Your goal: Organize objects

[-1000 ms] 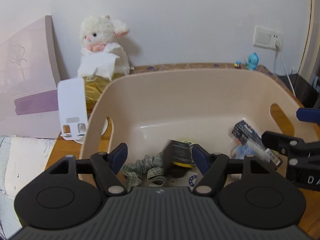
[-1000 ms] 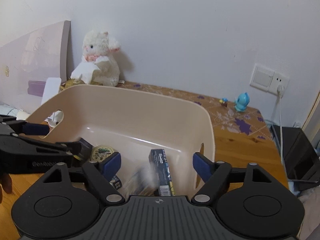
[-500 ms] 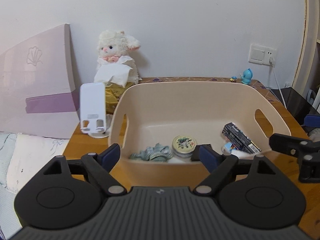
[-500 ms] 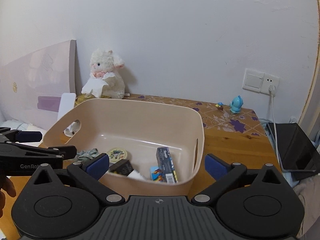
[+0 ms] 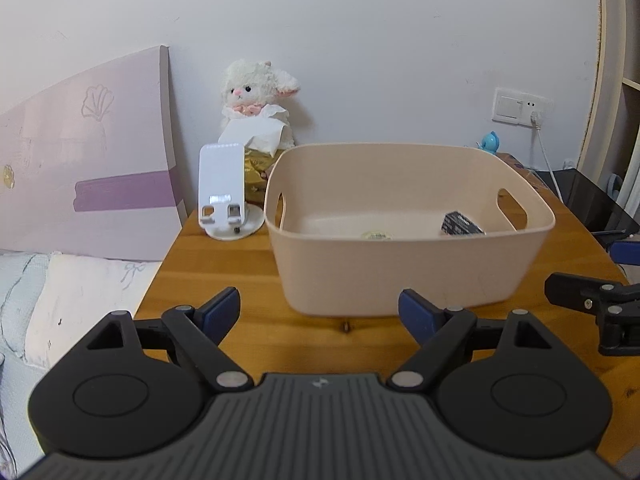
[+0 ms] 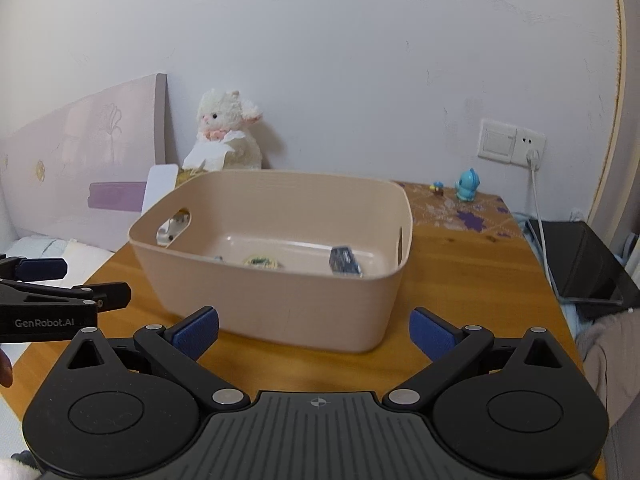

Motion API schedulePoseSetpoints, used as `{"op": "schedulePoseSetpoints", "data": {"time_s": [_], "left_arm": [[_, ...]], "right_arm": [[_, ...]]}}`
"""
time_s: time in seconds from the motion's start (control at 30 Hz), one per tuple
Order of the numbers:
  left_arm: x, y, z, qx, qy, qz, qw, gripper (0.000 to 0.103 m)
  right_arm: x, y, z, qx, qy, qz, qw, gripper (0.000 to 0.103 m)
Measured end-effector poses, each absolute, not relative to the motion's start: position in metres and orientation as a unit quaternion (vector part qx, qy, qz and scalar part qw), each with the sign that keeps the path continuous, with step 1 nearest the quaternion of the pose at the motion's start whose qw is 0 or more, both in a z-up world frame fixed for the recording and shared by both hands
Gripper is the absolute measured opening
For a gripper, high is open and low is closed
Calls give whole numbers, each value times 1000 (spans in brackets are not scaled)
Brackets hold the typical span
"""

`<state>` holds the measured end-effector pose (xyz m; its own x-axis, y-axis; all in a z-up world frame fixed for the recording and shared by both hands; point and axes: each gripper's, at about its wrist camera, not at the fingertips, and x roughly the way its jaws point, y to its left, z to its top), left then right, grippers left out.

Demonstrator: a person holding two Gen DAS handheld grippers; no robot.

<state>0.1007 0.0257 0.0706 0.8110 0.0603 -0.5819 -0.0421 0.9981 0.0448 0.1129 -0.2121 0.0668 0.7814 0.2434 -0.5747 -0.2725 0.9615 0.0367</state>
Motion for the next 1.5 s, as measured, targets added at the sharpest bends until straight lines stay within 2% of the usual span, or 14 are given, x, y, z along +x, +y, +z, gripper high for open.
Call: {"op": "schedulePoseSetpoints", "data": {"time_s": [0.47,1.5], "left_arm": [[53,35,57,15,312,24,950,87],[4,28,45,46,310,18,950,87]], "right_arm": [[65,-223,38,-8,330,133,935,103],[16,-253,34,1,339,135,931,103]]}}
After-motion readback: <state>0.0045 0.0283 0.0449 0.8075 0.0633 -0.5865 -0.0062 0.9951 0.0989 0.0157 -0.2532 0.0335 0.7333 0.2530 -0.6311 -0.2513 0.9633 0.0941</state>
